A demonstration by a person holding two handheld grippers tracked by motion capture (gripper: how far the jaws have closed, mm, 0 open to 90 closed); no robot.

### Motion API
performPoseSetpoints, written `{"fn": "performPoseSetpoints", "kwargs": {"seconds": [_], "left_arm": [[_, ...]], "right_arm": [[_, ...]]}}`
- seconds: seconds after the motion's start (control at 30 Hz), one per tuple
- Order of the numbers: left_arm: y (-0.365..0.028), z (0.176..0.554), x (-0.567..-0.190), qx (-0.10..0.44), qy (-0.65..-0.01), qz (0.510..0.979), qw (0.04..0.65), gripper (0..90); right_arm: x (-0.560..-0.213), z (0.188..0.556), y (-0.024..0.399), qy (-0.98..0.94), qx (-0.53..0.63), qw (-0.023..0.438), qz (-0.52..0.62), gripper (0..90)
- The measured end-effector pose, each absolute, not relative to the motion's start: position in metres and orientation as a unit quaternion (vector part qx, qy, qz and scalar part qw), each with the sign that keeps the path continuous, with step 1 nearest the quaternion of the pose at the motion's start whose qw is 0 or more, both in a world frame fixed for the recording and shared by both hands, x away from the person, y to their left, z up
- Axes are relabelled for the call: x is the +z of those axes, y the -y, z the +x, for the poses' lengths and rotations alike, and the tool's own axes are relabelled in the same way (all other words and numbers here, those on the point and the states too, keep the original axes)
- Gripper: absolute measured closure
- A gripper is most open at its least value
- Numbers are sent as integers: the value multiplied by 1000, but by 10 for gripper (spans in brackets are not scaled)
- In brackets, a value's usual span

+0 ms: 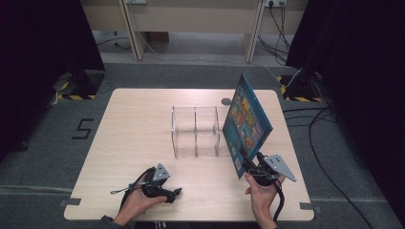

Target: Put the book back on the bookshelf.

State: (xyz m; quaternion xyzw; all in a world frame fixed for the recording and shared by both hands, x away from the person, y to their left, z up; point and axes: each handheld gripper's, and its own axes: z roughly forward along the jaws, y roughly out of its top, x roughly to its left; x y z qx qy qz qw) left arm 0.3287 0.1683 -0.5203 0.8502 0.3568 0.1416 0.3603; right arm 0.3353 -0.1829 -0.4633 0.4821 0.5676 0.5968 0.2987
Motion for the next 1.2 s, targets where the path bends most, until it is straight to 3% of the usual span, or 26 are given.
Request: {"fn": "performPoseSetpoints", "kwargs": {"seconds": [0.37, 1.2], "left_arm": [[-168, 329, -520, 141, -357, 850, 360, 121], [-168, 329, -520, 142, -356, 850, 360, 121]], "right_arm": [[-472, 318, 189, -598, 593, 245, 481, 546], [-474, 306, 197, -613, 587, 226, 479, 527]]}}
